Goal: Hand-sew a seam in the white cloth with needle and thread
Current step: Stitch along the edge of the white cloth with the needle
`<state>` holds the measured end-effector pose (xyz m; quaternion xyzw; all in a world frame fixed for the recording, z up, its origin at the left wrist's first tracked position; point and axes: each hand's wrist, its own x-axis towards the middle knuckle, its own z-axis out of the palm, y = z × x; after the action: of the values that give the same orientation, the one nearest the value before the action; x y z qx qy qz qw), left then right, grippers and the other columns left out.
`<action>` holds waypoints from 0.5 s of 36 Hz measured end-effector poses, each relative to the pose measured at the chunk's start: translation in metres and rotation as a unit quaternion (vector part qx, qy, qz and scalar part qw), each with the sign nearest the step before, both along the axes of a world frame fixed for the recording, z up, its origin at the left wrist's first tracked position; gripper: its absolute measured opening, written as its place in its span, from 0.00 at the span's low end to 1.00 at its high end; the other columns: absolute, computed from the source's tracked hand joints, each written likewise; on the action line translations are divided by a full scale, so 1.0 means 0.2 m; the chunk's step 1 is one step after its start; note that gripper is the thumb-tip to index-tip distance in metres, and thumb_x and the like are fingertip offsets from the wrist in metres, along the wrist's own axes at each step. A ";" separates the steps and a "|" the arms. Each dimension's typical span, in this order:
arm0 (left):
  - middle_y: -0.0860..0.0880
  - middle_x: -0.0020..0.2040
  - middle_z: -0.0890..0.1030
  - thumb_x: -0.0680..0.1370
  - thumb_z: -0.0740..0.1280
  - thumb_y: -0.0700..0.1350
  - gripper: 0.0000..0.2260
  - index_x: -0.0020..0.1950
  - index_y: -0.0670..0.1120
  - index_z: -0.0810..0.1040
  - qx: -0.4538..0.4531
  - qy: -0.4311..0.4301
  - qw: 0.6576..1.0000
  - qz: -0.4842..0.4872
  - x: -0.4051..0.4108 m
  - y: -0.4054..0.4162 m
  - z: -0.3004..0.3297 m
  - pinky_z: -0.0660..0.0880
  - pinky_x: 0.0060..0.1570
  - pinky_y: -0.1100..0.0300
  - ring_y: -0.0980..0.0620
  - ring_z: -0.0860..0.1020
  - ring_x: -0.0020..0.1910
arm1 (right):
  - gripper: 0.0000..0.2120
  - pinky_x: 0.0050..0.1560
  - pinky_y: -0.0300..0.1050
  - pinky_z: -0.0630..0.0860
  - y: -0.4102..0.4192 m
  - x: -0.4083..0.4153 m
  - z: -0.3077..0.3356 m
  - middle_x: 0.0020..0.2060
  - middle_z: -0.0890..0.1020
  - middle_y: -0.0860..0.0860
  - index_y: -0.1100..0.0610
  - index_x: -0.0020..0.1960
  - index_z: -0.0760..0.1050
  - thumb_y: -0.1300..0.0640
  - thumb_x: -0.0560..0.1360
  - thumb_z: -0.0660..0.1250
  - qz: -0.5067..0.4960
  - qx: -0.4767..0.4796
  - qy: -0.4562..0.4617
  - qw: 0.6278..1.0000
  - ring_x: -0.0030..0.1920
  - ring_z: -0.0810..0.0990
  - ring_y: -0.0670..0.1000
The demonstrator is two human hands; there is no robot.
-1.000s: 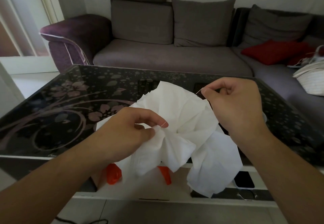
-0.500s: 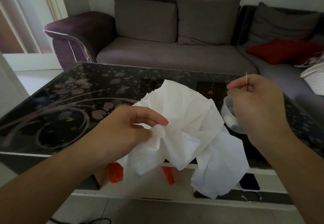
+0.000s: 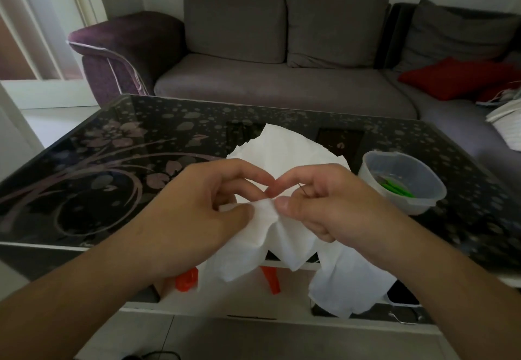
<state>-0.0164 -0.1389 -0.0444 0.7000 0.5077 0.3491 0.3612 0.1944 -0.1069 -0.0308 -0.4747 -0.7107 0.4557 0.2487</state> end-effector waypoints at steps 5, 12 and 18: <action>0.61 0.50 0.86 0.80 0.70 0.39 0.17 0.59 0.62 0.81 0.018 0.023 1.000 0.004 -0.01 -0.01 0.00 0.83 0.48 0.55 0.53 0.85 0.45 | 0.02 0.31 0.35 0.67 0.01 0.01 -0.02 0.28 0.72 0.52 0.51 0.45 0.84 0.54 0.77 0.73 0.020 0.021 -0.005 1.000 0.27 0.68 0.44; 0.63 0.49 0.84 0.78 0.72 0.50 0.07 0.55 0.60 0.84 -0.002 0.061 0.998 0.020 -0.01 -0.01 0.00 0.84 0.51 0.60 0.59 0.85 0.46 | 0.06 0.29 0.41 0.65 0.01 0.04 -0.02 0.29 0.69 0.57 0.54 0.42 0.83 0.61 0.78 0.72 0.017 0.002 0.056 0.998 0.27 0.65 0.48; 0.59 0.46 0.87 0.79 0.72 0.49 0.03 0.47 0.55 0.86 -0.025 0.028 0.999 0.019 -0.03 0.00 0.01 0.79 0.50 0.64 0.59 0.85 0.48 | 0.06 0.29 0.34 0.67 0.02 0.05 -0.02 0.30 0.68 0.58 0.53 0.41 0.83 0.60 0.77 0.73 0.000 0.059 0.015 0.998 0.29 0.65 0.50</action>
<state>-0.0220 -0.1389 -0.0431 0.6903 0.5393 0.3240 0.3574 0.2038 -0.1022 -0.0355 -0.4521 -0.7326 0.4203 0.2868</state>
